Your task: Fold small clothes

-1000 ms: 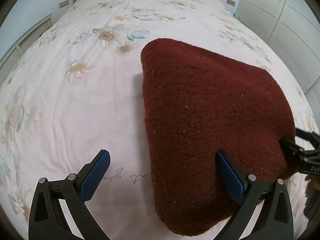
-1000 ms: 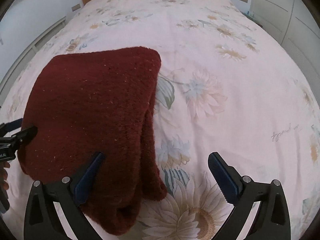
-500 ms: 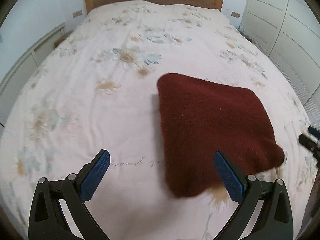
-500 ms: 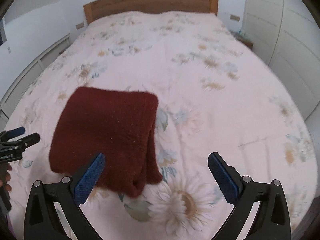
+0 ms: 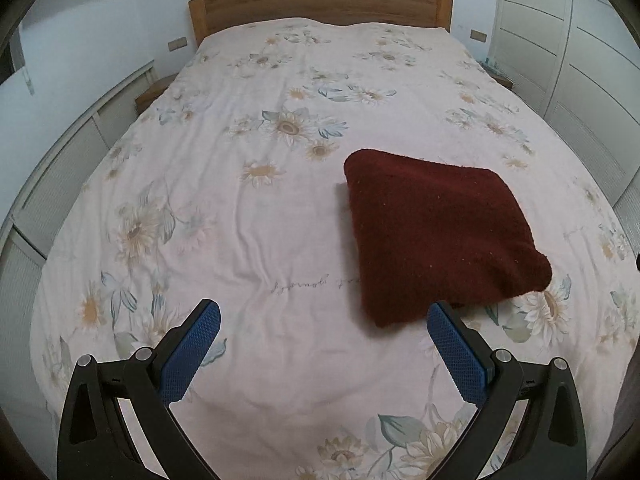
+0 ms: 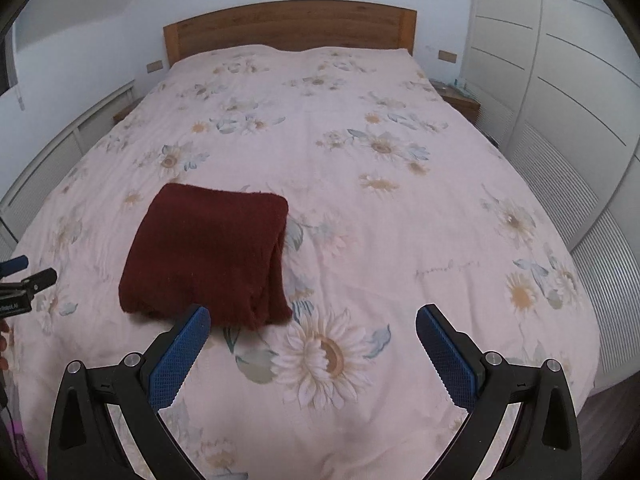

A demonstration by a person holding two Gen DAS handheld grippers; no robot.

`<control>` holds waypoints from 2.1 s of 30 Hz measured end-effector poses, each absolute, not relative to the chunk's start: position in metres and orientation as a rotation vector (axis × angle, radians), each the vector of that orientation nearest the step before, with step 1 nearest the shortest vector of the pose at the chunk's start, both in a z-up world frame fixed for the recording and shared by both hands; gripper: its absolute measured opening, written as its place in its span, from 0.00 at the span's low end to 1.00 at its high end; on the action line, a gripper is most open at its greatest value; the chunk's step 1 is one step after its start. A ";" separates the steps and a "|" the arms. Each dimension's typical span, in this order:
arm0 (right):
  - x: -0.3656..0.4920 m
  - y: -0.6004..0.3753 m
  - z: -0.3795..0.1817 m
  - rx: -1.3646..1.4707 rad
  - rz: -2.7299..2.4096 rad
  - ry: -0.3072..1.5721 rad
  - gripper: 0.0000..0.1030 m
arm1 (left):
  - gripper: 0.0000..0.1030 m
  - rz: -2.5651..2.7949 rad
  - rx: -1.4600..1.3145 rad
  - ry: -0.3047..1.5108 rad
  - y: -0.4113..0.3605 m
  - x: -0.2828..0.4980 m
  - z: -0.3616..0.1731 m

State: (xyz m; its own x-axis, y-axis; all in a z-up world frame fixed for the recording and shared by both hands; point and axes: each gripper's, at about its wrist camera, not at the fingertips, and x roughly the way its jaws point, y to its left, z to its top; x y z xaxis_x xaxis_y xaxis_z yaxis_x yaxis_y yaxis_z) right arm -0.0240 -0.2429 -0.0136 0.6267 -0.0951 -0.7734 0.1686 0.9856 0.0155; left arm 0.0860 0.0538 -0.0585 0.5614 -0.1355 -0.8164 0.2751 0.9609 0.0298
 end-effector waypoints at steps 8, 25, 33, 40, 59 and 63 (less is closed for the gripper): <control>-0.034 -0.244 -0.019 0.090 -0.148 0.897 1.00 | 0.99 -0.225 0.149 0.952 0.058 0.080 -0.057; -0.031 -0.246 -0.020 0.092 -0.130 0.917 1.00 | 0.99 -0.191 0.170 0.967 0.066 0.073 -0.060; -0.033 -0.252 -0.024 0.099 -0.144 0.930 1.00 | 0.99 -0.201 0.149 0.972 0.068 0.071 -0.060; -0.034 -0.251 -0.026 0.092 -0.140 0.942 1.00 | 0.99 -0.200 0.153 0.958 0.070 0.072 -0.054; -0.037 -0.242 -0.028 0.070 -0.126 0.966 1.00 | 0.99 -0.219 0.160 0.953 0.066 0.067 -0.051; -0.038 -0.241 -0.030 0.068 -0.121 0.972 1.00 | 0.99 -0.217 0.159 0.951 0.065 0.067 -0.051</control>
